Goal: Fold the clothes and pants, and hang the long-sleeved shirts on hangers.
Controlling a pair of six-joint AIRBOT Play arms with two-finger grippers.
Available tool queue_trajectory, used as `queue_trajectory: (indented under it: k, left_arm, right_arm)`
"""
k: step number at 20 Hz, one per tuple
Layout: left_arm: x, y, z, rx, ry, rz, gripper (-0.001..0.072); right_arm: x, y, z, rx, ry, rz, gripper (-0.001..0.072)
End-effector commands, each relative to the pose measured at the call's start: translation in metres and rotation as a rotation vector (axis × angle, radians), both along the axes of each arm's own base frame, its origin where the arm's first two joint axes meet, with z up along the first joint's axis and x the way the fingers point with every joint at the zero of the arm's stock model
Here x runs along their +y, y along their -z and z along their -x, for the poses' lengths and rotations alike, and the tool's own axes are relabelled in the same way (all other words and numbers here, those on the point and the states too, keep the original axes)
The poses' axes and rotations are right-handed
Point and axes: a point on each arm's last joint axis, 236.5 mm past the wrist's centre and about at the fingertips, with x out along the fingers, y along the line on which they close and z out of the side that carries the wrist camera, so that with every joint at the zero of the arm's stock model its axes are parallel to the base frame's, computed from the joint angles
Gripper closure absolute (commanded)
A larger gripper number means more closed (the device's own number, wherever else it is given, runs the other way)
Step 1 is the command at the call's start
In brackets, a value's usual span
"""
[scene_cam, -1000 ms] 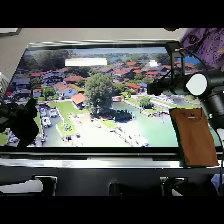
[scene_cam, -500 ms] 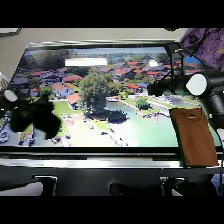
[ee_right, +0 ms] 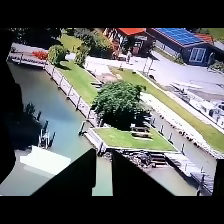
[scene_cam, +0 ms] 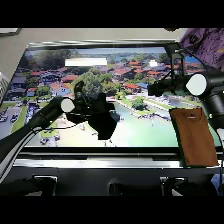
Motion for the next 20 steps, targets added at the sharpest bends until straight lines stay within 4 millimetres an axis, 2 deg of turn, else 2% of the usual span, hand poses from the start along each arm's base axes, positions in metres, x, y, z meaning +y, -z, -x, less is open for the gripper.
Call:
queue_trajectory:
  k: [1,3,4,5,6,7,8,10,12,14,16,20]
  left_arm:
    - [-0.008,-0.024,-0.014,-0.029,-0.032,0.048,0.0008]
    - [0.038,-0.041,-0.029,-0.038,-0.024,-0.026,0.0007]
    - [0.067,-0.048,-0.037,-0.055,-0.028,-0.083,0.0007]
    - [0.098,-0.056,-0.044,-0.081,-0.02,-0.145,0.0008]
    - [0.124,-0.062,-0.05,-0.103,-0.015,-0.192,0.0008]
    - [0.149,-0.067,-0.054,-0.114,-0.022,-0.225,0.0009]
    - [0.168,-0.069,-0.058,-0.122,-0.037,-0.24,0.001]
    - [0.203,-0.069,-0.066,-0.121,-0.096,-0.254,0.001]
    - [0.223,-0.068,-0.071,-0.114,-0.143,-0.255,0.0011]
    - [0.231,-0.066,-0.075,-0.115,-0.163,-0.256,0.001]
    - [0.233,-0.057,-0.067,-0.041,-0.206,-0.239,0.001]
    - [0.239,-0.031,-0.054,0.085,-0.218,-0.236,0.001]
  right_arm:
    - [-0.007,0.004,0.004,0.018,-0.006,0.043,0.0514]
    - [-0.037,0.013,0.009,0.054,0.009,0.168,0.0]
    - [-0.053,0.014,0.008,0.072,0.078,0.144,0.0034]
    - [-0.069,0.017,0.006,0.095,0.171,0.076,0.0034]
    - [-0.086,0.025,0.006,0.137,0.289,-0.023,0.0034]
    - [-0.089,0.042,0.01,0.212,0.386,-0.165,0.0031]
    - [-0.075,0.06,0.018,0.305,0.411,-0.315,0.0028]
    - [-0.018,0.097,0.038,0.483,0.363,-0.572,0.0029]
    - [0.037,0.13,0.055,0.573,0.306,-0.703,0.0029]
    - [0.079,0.155,0.067,0.623,0.298,-0.768,0.0028]
    - [0.114,0.175,0.076,0.651,0.278,-0.759,0.0031]
    - [0.163,0.204,0.094,0.684,0.247,-0.709,0.0032]
